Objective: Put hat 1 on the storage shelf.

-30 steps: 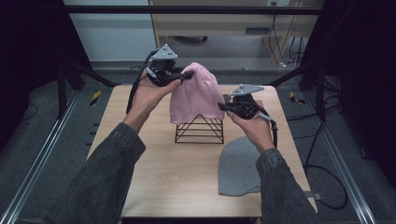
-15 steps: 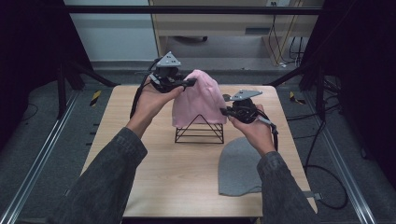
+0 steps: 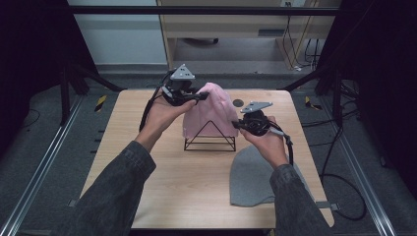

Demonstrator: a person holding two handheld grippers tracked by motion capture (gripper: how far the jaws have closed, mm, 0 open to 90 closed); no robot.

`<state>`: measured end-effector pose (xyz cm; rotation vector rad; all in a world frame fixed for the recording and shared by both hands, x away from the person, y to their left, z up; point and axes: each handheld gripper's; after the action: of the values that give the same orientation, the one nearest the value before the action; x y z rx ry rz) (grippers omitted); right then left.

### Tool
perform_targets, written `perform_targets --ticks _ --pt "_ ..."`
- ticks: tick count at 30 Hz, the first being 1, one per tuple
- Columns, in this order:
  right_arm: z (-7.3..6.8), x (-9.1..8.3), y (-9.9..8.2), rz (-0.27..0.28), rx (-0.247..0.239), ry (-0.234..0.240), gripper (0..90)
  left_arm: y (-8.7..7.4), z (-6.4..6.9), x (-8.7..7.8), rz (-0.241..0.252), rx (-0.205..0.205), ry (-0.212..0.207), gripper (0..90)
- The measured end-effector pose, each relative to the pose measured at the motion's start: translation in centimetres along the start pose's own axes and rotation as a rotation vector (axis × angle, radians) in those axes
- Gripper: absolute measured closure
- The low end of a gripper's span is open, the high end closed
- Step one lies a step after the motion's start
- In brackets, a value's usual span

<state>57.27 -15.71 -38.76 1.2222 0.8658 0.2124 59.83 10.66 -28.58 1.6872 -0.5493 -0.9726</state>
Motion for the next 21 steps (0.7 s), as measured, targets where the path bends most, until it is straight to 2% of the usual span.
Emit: perform_targets --ticks 11,21 --pt "-0.2 0.4 -1.4 -0.011 0.013 0.01 83.0 -1.4 0.5 0.2 -0.008 0.011 -0.014 72.9" --pt "-0.4 0.6 -2.1 -0.028 0.008 0.008 83.0 -2.8 0.5 0.0 -0.006 -0.008 -0.033 72.7"
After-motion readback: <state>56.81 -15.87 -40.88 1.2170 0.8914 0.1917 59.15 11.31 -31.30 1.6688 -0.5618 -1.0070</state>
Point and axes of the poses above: each handheld gripper's, and its own axes: x roughly forward along the jaws, y roughly out of its top, z roughly to its right, and after that the axes turned 9 degrees about z, right-handed
